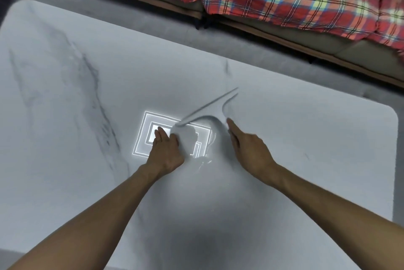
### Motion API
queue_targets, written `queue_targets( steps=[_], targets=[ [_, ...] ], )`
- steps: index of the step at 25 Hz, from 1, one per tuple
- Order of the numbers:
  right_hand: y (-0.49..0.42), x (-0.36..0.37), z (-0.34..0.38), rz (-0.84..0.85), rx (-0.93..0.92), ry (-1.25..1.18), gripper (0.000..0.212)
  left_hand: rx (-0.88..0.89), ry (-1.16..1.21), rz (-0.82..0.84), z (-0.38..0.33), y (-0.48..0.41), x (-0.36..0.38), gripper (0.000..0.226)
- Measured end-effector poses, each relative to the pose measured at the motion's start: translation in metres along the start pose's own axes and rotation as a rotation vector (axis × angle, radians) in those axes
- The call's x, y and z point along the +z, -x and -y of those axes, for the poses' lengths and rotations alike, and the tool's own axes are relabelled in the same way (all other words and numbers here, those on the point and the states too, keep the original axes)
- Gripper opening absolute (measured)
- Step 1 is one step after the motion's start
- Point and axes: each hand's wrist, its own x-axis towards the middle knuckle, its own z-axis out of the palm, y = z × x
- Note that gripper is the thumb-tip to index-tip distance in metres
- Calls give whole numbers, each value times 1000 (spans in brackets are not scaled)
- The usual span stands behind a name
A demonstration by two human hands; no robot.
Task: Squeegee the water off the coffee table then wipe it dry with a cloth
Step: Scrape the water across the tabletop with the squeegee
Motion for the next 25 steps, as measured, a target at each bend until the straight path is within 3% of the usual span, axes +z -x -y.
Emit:
queue_targets(
  steps=[4, 6, 9, 14, 17, 23, 25],
  targets=[
    [74, -18, -54, 115, 73, 36, 51, 78, -23, -117, 0, 12, 10, 36],
    [80, -36, -68, 49, 74, -21, 47, 111, -45, -122, -5, 25, 23, 40],
    [29, -69, -79, -183, 107, -101, 45, 74, -87, -123, -11, 43, 43, 45],
    [-74, -100, -80, -244, 447, -438, 23, -22, -86, -83, -14, 48, 54, 53],
    [-59, -70, -75, -203, 414, -314, 43, -80, 24, -90, -21, 43, 54, 58],
    [63, -29, -77, 128, 284, -104, 50, -126, 44, -72, -30, 46, 50, 58],
    [64, -42, -79, 116, 251, -112, 48, -135, 33, -57, -31, 47, 47, 55]
  ],
)
